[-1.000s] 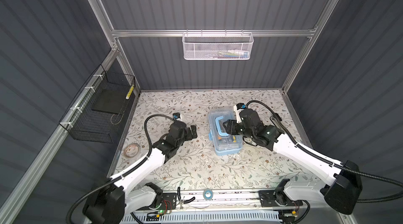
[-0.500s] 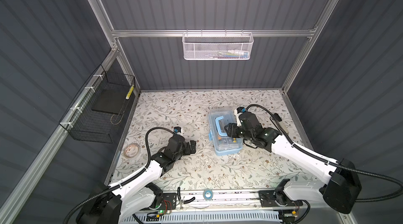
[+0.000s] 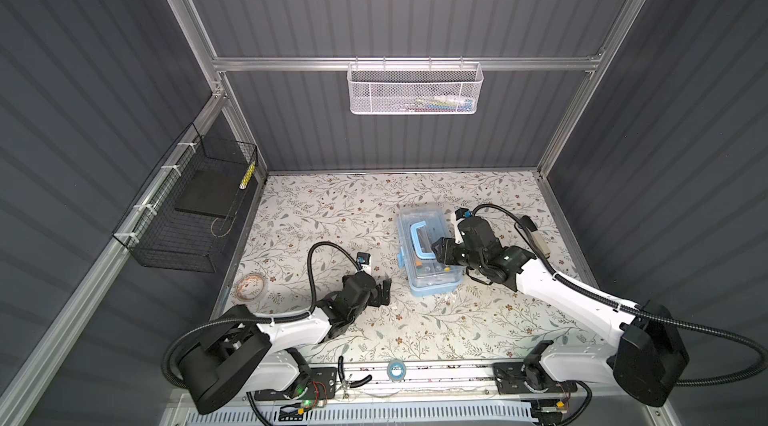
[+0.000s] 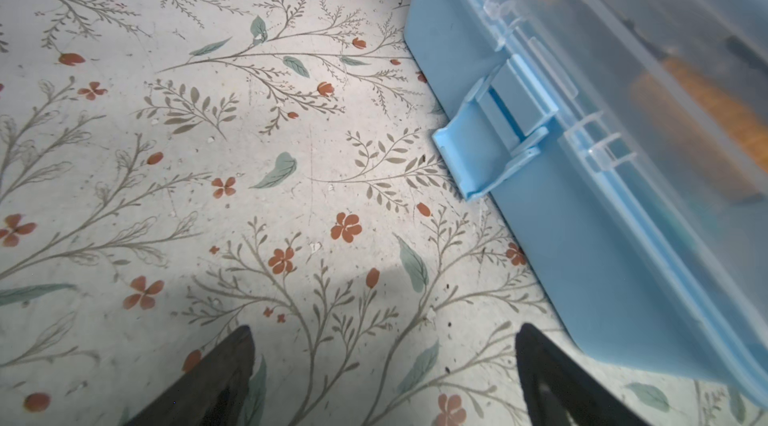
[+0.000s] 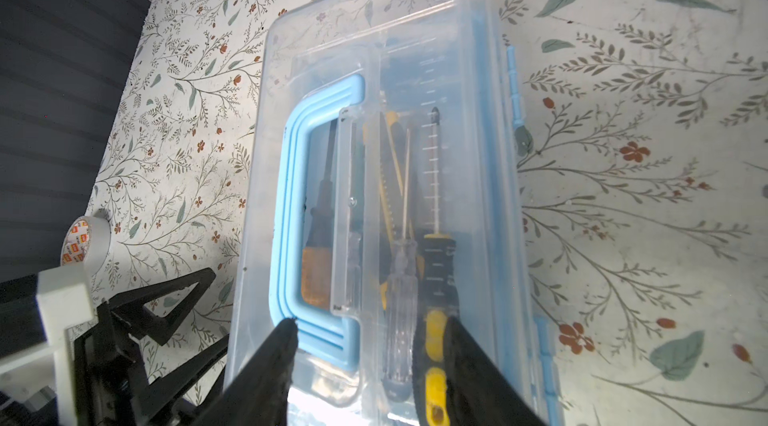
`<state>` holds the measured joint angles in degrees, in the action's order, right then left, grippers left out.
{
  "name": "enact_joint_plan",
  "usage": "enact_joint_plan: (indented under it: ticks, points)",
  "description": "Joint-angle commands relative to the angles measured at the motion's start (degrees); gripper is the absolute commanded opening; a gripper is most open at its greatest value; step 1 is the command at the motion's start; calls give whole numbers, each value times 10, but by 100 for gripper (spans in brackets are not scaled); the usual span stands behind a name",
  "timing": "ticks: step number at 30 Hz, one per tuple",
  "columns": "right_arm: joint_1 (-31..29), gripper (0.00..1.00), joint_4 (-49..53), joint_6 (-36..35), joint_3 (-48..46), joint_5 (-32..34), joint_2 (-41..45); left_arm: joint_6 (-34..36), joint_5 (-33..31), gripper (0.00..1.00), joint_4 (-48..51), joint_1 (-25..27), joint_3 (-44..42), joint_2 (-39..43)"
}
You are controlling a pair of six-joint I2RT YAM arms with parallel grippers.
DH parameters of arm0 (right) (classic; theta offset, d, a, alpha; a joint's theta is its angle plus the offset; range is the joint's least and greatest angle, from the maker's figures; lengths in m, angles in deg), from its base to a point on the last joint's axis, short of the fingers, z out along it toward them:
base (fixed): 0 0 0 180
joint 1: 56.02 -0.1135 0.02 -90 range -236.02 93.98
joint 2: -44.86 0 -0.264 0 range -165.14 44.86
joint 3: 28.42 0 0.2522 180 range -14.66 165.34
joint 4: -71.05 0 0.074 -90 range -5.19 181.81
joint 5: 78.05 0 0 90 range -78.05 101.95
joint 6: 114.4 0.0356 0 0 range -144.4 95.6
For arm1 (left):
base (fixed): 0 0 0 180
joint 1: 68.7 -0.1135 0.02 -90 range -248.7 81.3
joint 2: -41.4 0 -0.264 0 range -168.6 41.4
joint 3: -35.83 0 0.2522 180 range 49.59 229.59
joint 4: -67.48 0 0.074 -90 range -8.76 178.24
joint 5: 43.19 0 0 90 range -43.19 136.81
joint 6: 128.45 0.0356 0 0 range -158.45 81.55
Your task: Pack the tool kit
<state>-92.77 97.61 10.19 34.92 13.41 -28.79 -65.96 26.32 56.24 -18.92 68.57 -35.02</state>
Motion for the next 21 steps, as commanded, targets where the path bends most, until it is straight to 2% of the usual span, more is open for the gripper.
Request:
enact_joint_plan:
  ticks: [1, 13, 21]
  points:
    - [4, 57, -4, 6, -9, -3, 7, 17, -23, 97, -75, 15, 0, -26]
    - [10, 57, -8, 8, -18, -3, 10, 36, -41, 95, -168, 25, 37, -144]
    - [21, 57, -13, 11, -31, -12, 12, 19, -65, 93, -204, 26, 70, -229]
